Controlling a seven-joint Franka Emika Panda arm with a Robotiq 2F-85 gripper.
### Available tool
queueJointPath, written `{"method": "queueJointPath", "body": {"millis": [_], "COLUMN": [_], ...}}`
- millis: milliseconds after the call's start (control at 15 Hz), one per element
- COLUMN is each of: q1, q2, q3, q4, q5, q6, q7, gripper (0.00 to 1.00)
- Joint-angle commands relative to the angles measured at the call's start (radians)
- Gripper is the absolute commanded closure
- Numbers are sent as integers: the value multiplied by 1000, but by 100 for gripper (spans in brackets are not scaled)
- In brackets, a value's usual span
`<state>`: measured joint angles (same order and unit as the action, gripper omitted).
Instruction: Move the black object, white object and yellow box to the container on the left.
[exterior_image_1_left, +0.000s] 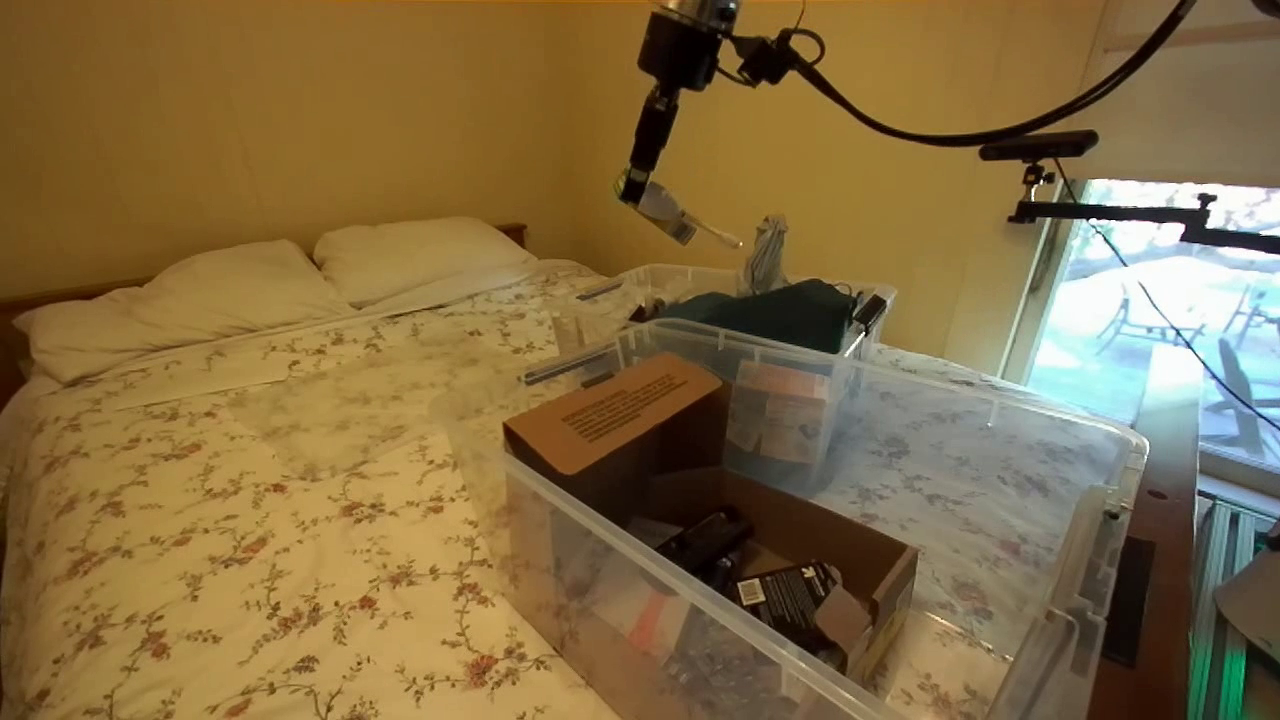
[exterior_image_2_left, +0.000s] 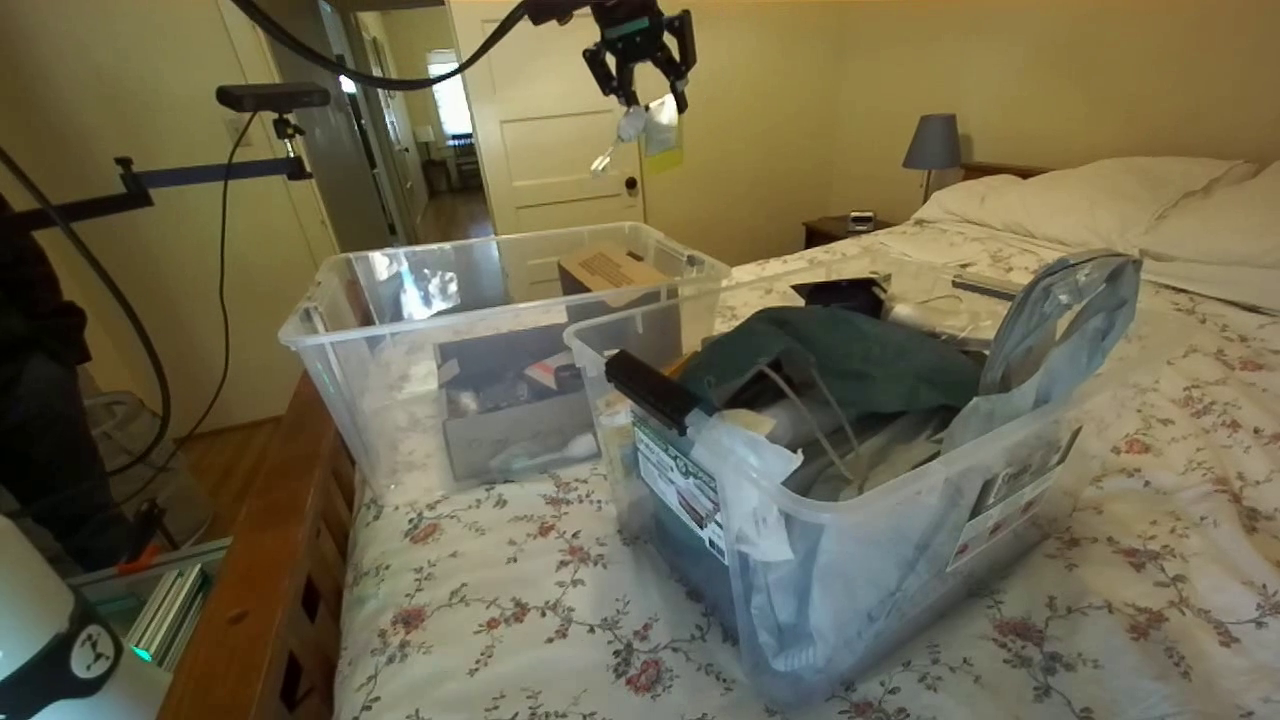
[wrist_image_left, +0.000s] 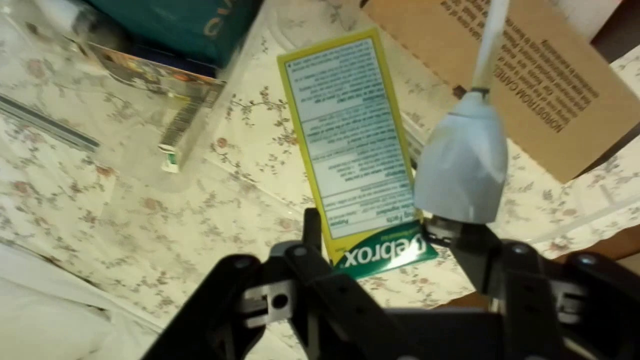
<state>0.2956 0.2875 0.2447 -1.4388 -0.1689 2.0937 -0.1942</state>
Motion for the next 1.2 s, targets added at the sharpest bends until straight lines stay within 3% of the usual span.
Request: {"method": "queueJointPath", "body": {"millis": [0,200,333,400,533,667,733,933,1133], "q1": [24,36,22,43,35,28,28,28,28], "q2": [-97,-129,-146,-74,-91,-102,-106,-174,-229], "q3": [39,62,69,68,68,67,67,111,166], "q4": [-247,-410,-513,-374,-450,-471,-473,-549,-653], "q5": [-36,-58,-11,-34,-33,-33,-33,58,230], "q6": [174,402,562,443,528,543,543,379,373], "q7": [-87,-133,-99,-99,-98,-98,-98,-157,-205], "gripper": [59,59,59,34,34,34,59,59,59]}}
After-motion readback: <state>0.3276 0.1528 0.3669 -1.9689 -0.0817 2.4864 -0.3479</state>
